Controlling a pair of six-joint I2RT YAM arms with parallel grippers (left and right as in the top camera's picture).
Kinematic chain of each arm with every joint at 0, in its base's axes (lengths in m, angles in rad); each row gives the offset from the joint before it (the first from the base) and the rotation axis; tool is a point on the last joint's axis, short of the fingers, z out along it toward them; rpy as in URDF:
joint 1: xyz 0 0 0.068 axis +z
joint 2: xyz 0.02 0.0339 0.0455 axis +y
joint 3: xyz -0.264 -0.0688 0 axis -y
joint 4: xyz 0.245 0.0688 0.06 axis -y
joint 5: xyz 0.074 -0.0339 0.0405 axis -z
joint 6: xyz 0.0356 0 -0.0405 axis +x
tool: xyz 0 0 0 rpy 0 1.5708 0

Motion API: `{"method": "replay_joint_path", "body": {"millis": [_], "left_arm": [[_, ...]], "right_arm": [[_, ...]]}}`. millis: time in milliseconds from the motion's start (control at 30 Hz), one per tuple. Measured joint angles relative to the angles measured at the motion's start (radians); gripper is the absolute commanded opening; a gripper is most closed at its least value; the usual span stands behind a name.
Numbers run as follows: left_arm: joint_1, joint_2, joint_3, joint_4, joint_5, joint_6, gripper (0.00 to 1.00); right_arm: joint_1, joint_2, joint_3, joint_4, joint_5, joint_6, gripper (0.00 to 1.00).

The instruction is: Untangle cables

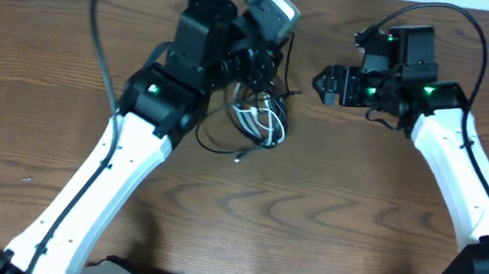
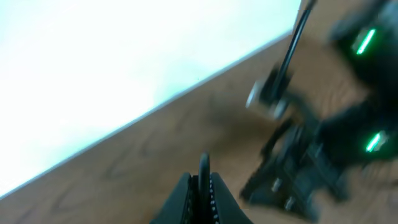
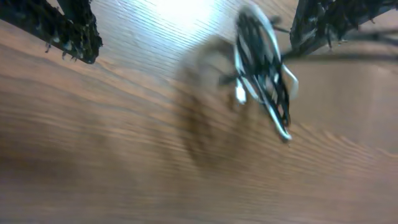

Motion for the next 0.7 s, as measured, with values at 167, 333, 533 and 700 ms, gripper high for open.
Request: {"method": "replay_joint_path", "body": {"millis": [167, 333, 533, 700], "left_arm": [[0.0, -0.057, 0.0, 0.126, 0.0, -0.088, 0.08], [0.0, -0.099, 0.0, 0.194, -0.041, -0.188, 0.07], [0.0, -0.111, 0.0, 0.194, -0.122, -0.284, 0.07], [0.0, -0.111, 0.0, 0.191, -0.142, -0.333, 0.07]], "right_arm": [[0.033, 0.0, 0.0, 0.013, -0.004, 0.005, 0.94], [0.04, 0.0, 0.0, 0.013, -0.005, 0.008, 0.94], [0.04, 0.0, 0.0, 0.015, -0.019, 0.014, 0.94], [0.04, 0.0, 0.0, 0.055, -0.06, 0.018, 0.92]]}}
